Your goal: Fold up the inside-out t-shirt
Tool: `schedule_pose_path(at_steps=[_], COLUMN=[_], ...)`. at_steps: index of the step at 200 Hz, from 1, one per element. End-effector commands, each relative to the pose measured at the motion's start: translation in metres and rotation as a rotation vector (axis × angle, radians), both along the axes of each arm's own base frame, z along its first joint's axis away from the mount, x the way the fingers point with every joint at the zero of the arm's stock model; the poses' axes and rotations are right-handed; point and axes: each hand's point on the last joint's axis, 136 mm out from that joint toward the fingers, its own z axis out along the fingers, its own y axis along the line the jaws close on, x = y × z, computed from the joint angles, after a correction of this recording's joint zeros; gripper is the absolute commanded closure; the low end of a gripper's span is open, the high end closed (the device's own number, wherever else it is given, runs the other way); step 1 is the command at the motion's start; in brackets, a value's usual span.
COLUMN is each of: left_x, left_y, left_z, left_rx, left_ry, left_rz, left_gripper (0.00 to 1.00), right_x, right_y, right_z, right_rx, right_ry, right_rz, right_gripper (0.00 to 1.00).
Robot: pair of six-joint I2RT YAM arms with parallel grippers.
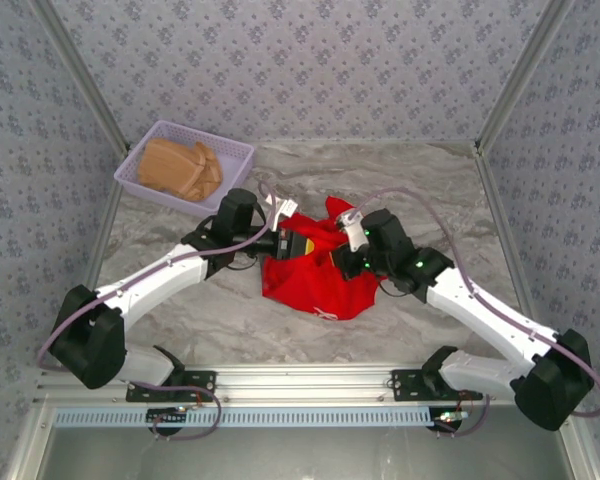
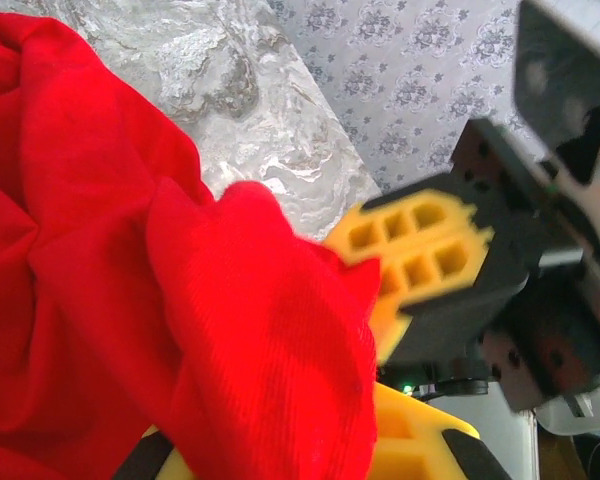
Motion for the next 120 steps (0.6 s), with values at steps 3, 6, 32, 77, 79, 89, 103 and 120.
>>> schedule_pose_path(at_steps=[3, 6, 32, 77, 79, 89, 103, 120], left_x=[0.005, 0.006, 0.025, 0.044, 0.044, 0.041, 0.030, 0.006], left_y=[0.008, 0.009, 0.021, 0.052, 0.054, 0.062, 0.071, 0.067], left_z=[0.023, 0.022, 0.009, 0.004, 0.005, 0.011, 0.022, 0.040], left_rx=[-0.026, -0.024, 0.068, 0.242, 0.244, 0.251, 0.232, 0.160], left_ry=[-0.089, -0.091, -0.122, -0.206, -0.212, -0.245, -0.309, -0.400], left_rz=[0.017, 0.024, 0.129, 0.297, 0.302, 0.328, 0.338, 0.269], left_gripper=[1.00, 1.00, 0.92, 0.50, 0.49, 0.42, 0.34, 0.27], right_x=[-0.019, -0.022, -0.044, -0.050, -0.049, -0.047, -0.044, -0.042], right_y=[0.002, 0.003, 0.012, 0.019, 0.019, 0.018, 0.018, 0.018], right_z=[0.027, 0.030, 0.062, 0.086, 0.086, 0.088, 0.089, 0.086], right_rx=[0.190, 0.219, 0.414, 0.539, 0.541, 0.555, 0.573, 0.574], right_ry=[0.014, 0.020, 0.034, 0.045, 0.045, 0.044, 0.047, 0.053], right_rz=[0.115, 0.133, 0.282, 0.344, 0.342, 0.337, 0.331, 0.334], right_gripper=[1.00, 1.00, 1.00, 1.00, 1.00, 1.00, 1.00, 1.00])
